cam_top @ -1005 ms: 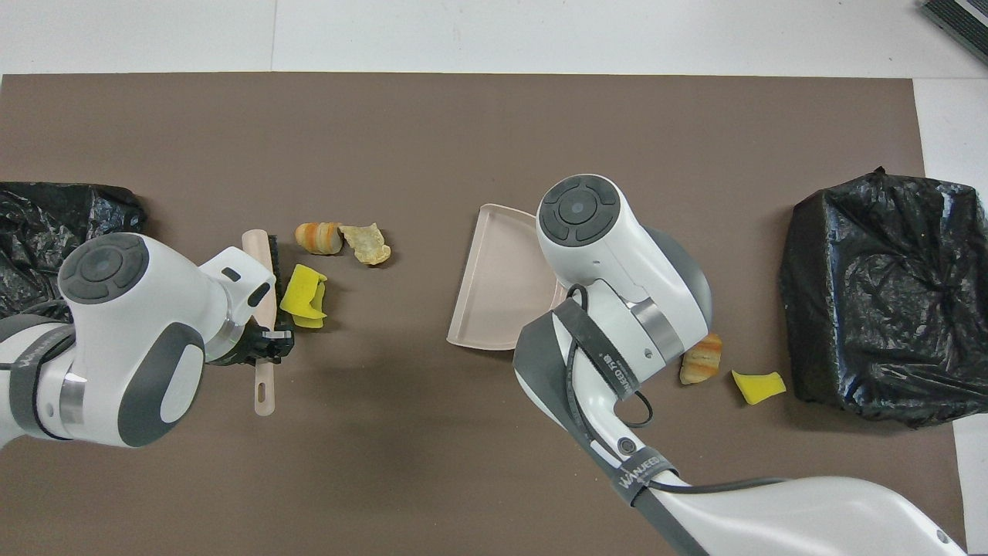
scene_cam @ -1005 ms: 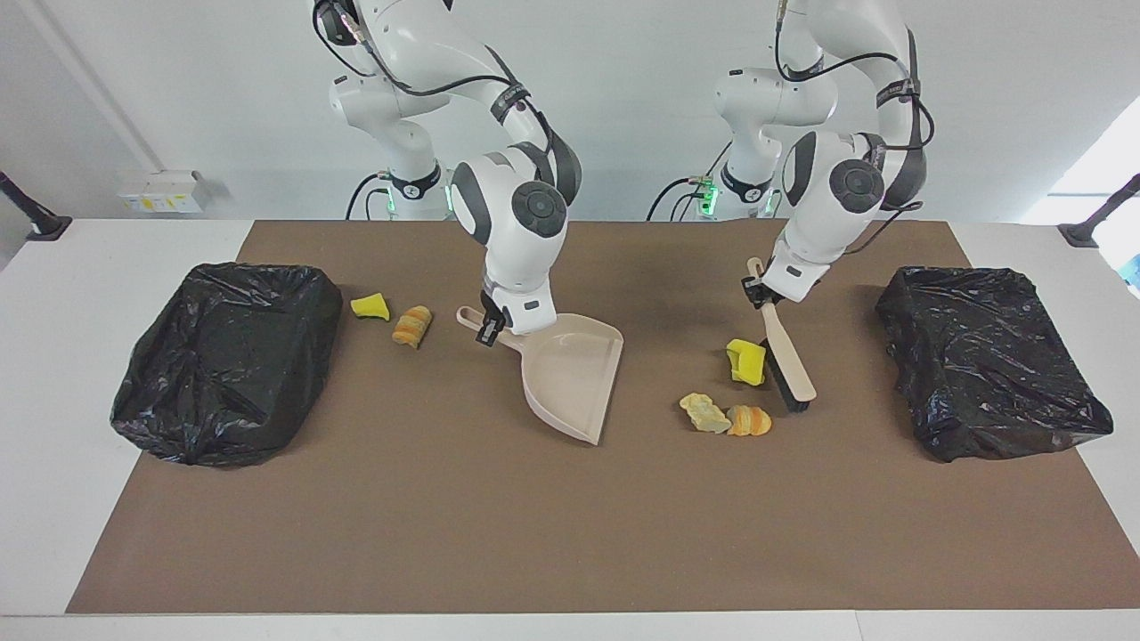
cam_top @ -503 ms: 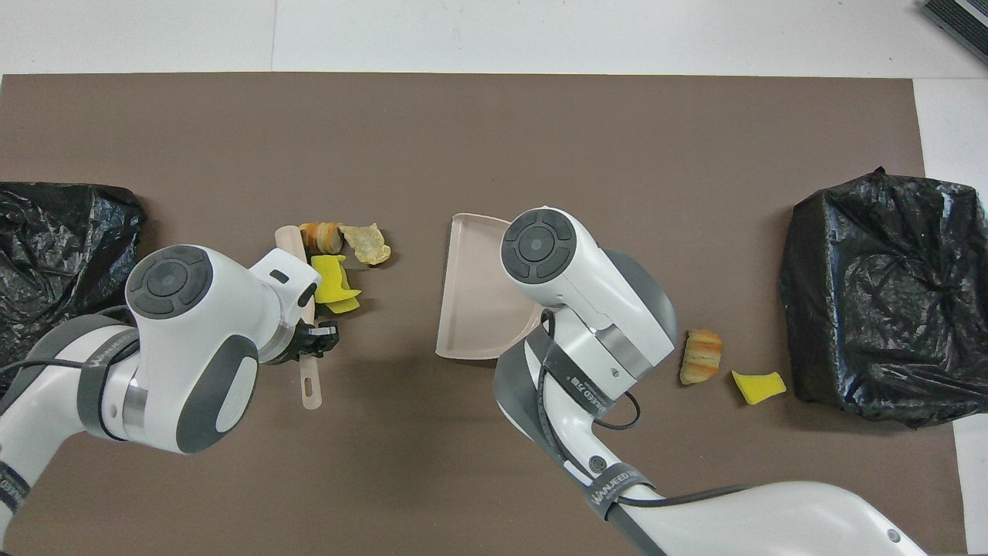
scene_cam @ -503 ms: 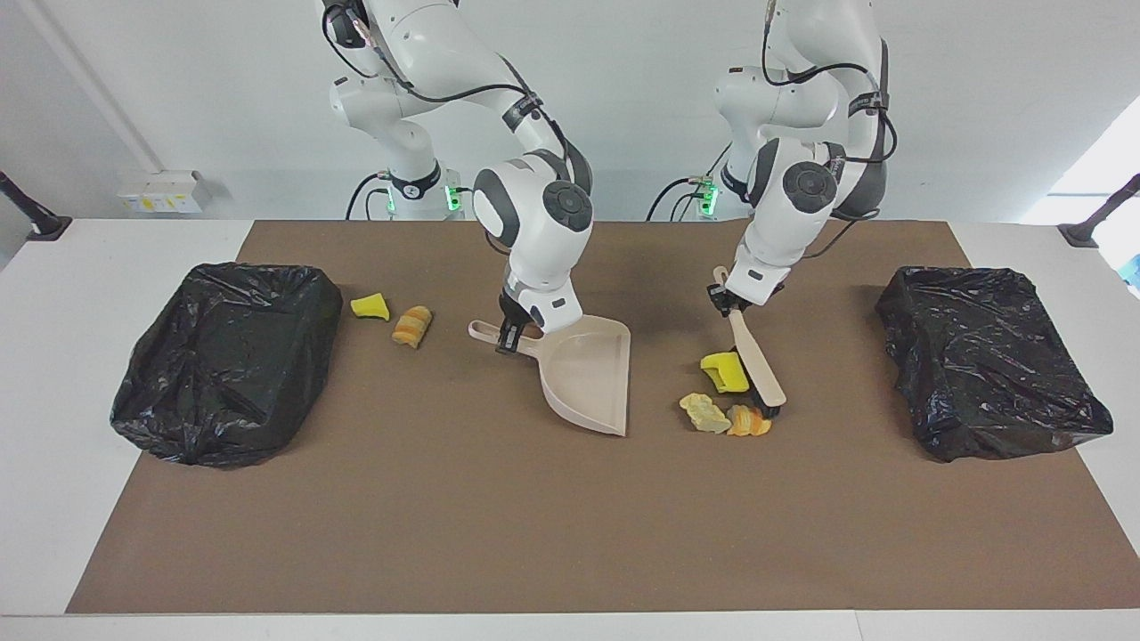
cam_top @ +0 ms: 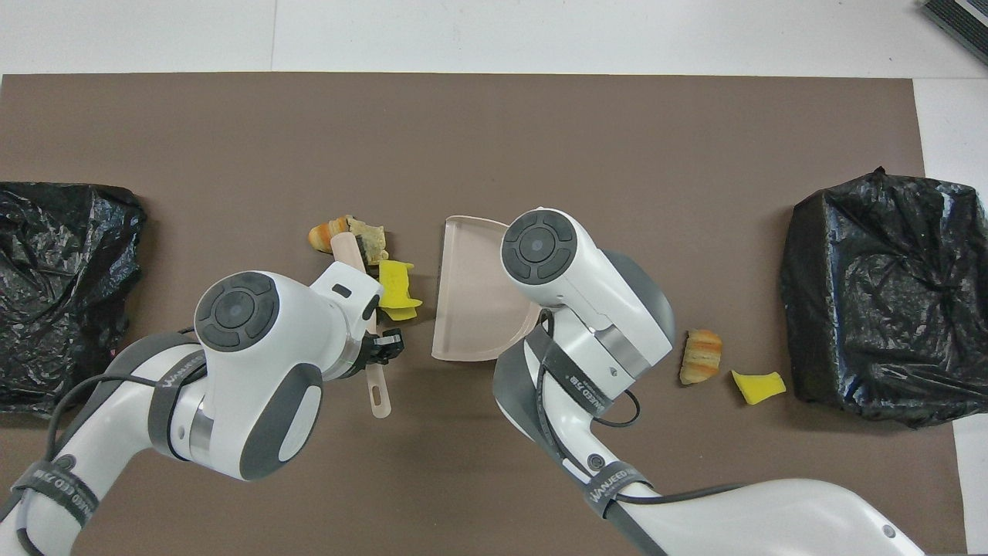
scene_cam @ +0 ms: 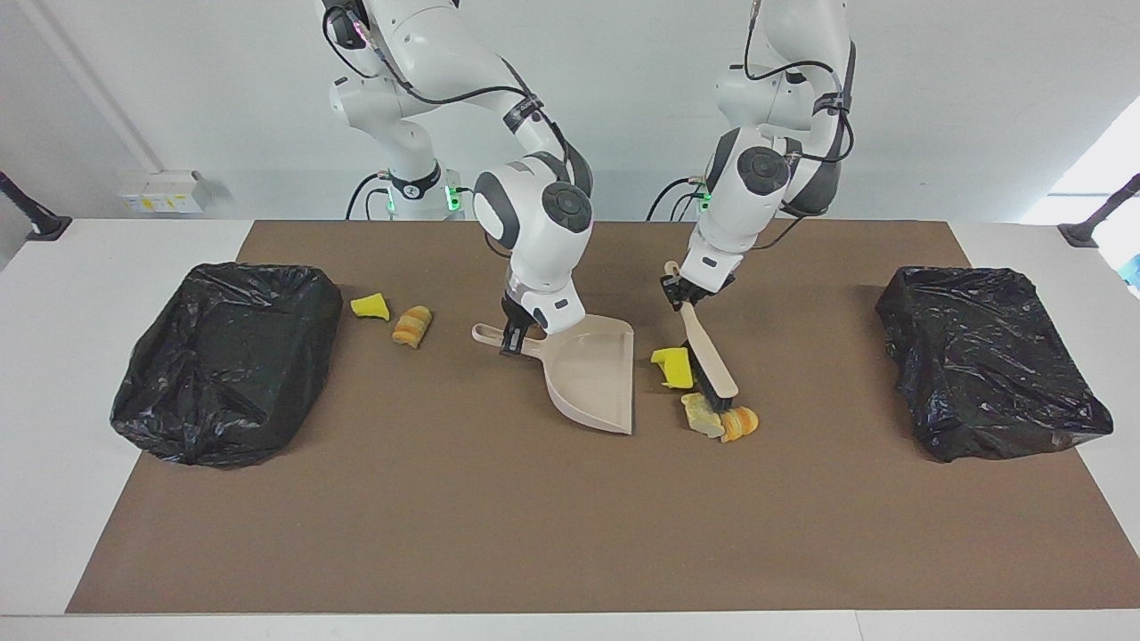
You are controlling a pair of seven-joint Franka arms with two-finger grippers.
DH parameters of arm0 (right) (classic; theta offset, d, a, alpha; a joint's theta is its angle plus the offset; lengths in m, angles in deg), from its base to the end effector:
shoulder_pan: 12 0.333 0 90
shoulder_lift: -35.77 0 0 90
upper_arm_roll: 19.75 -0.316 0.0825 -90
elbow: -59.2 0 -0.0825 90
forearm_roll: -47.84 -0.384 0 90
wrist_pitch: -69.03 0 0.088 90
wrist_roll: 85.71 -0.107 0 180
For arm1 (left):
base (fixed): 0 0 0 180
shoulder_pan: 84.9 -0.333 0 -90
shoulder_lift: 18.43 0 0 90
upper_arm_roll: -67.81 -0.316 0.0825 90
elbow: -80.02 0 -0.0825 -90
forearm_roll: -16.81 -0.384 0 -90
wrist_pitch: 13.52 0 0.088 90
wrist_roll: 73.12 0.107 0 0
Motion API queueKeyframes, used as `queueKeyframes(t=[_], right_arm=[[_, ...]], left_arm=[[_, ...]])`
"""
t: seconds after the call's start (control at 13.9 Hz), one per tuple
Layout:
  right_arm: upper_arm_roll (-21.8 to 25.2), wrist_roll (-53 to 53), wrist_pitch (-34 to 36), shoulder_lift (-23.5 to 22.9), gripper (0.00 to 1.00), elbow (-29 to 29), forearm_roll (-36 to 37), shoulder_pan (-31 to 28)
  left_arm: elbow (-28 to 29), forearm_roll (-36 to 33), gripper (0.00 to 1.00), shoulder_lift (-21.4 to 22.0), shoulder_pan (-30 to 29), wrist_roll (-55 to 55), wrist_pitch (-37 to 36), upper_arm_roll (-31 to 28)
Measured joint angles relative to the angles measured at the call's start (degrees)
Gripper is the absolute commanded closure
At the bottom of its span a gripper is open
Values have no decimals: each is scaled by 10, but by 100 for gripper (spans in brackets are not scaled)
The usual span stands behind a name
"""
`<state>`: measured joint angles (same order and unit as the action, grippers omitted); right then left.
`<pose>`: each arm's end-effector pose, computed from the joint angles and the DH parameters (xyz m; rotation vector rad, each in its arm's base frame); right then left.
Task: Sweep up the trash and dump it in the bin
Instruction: 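Sweep the bread and sponge pieces into the dustpan with the left gripper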
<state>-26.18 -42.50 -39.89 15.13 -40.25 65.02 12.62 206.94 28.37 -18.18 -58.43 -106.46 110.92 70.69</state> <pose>0.5530 0.3014 0.3597 2.2115 1.8966 -0.3128 0.4518 -0.2629 0.3765 3.0034 0.2820 -0.1789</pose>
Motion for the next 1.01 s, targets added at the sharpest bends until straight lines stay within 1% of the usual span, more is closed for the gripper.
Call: queueKeyframes(t=[0.14,0.43,0.57,0.65,0.72,0.86,0.93,1.01], right_arm=[[0,20,6,-1,100,-1,-3,-2],[1,78,53,-1,100,-2,-45,-10],[1,88,56,-1,100,-2,-49,-11],[1,88,56,-1,100,-2,-49,-11],[1,88,56,-1,100,-2,-49,-11],[1,88,56,-1,100,-2,-49,-11],[1,88,56,-1,100,-2,-49,-11],[1,88,56,-1,100,-2,-49,-11]], left_arm=[[-2,11,100,0,14,-1,6,0],[-5,17,100,-1,33,0,33,1],[-17,19,100,0,34,8,30,-1],[-29,19,100,4,31,18,12,-5],[-48,19,100,10,20,40,-30,-11],[-97,3,100,24,-35,124,-143,-18],[-117,-22,100,27,-65,162,-174,-21],[-128,-44,100,28,-91,195,-180,-23]])
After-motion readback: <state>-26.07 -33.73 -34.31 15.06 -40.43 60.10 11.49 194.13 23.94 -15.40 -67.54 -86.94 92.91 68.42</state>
